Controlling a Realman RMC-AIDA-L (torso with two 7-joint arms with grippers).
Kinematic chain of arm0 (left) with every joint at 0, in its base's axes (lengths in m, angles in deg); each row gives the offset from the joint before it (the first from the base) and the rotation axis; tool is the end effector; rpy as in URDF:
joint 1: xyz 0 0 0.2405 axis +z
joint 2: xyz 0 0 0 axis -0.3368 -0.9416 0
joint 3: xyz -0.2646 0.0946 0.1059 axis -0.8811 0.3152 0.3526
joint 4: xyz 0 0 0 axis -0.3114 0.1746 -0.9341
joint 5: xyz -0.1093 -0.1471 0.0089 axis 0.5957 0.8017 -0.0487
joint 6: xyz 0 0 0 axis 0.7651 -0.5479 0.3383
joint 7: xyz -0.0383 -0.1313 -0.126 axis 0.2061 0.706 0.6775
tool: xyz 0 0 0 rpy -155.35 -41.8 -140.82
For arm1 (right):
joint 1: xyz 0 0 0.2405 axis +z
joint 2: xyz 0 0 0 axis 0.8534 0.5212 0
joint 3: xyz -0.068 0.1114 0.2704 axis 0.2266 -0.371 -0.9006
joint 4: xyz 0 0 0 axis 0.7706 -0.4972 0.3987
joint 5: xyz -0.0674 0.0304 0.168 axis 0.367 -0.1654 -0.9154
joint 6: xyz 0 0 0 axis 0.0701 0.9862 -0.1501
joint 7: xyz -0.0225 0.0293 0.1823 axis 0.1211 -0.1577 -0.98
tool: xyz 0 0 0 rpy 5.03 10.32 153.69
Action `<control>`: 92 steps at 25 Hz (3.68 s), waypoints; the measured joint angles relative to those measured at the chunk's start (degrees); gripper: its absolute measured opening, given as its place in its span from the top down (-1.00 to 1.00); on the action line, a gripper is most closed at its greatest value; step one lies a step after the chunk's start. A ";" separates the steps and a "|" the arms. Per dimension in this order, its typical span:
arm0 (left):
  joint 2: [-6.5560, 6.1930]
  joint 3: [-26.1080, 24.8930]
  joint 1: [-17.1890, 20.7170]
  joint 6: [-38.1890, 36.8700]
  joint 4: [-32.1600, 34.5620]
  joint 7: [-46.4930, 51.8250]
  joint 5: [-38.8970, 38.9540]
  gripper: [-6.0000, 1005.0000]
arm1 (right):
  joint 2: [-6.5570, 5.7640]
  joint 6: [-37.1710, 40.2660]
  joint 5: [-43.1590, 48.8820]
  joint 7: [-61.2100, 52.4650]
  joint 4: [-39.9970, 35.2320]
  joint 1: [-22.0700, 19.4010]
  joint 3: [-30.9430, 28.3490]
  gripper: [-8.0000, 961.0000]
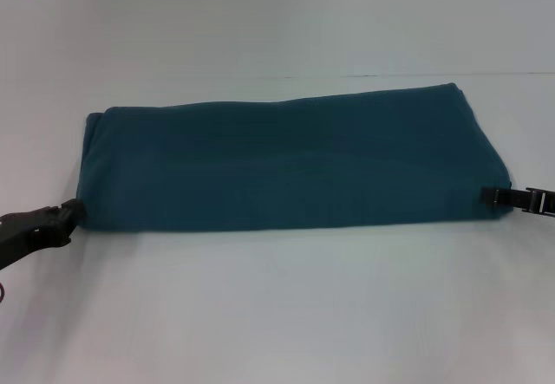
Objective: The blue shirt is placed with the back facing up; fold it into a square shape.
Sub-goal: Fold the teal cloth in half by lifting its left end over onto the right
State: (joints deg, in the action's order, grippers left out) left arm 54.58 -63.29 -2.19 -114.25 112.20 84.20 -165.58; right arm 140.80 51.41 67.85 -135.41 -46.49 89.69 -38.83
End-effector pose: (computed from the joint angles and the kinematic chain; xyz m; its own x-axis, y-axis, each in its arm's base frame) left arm -0.3758 0.3464 -0.0350 0.4996 0.5352 0.6811 0.8661 -0.3241 -0.3807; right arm 0.3668 0.3862 -0.0198 0.3250 -0.7481 -0.5785 -0.9453 -0.2384 -0.2228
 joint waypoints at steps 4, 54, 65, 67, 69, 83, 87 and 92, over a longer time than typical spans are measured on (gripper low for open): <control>0.00 -0.02 -0.01 0.15 0.00 0.00 -0.13 0.94 | 0.01 -1.49 -0.01 -0.47 0.10 -0.33 -0.16 -0.34; 0.00 -1.49 2.37 -9.59 4.08 0.97 0.24 0.77 | -0.54 4.82 -2.78 1.67 -3.96 -2.90 -1.95 0.75; -0.27 -8.67 4.23 -12.77 4.66 9.71 -0.42 -0.08 | -0.61 13.02 -13.91 6.03 -7.86 -5.09 -1.89 0.28; -0.29 -8.72 4.46 -13.61 4.89 11.81 -0.87 -0.23 | -0.73 13.44 -13.98 5.99 -7.88 -4.49 -1.60 0.06; -0.29 -8.64 4.50 -14.64 5.10 14.29 -1.85 -0.38 | -0.78 13.50 -13.87 5.78 -7.88 -3.83 -1.22 -0.16; -0.41 -5.74 1.60 -13.34 4.12 27.17 -8.30 -0.37 | -1.49 12.83 -13.67 5.59 -7.92 -1.39 -0.88 -0.74; -0.55 -3.53 0.99 -10.08 3.28 28.68 -8.63 -0.37 | -1.63 12.81 -13.67 5.56 -7.92 -1.38 -0.99 -0.74; -0.58 -2.23 0.47 -8.28 3.09 29.80 -9.04 -0.37 | -1.83 12.82 -13.67 5.54 -7.91 -1.67 -1.33 -0.74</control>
State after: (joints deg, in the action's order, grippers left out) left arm 54.00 -65.52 -1.72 -122.53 115.29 114.00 -174.62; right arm 138.98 64.23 54.18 -129.86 -54.41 88.02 -40.16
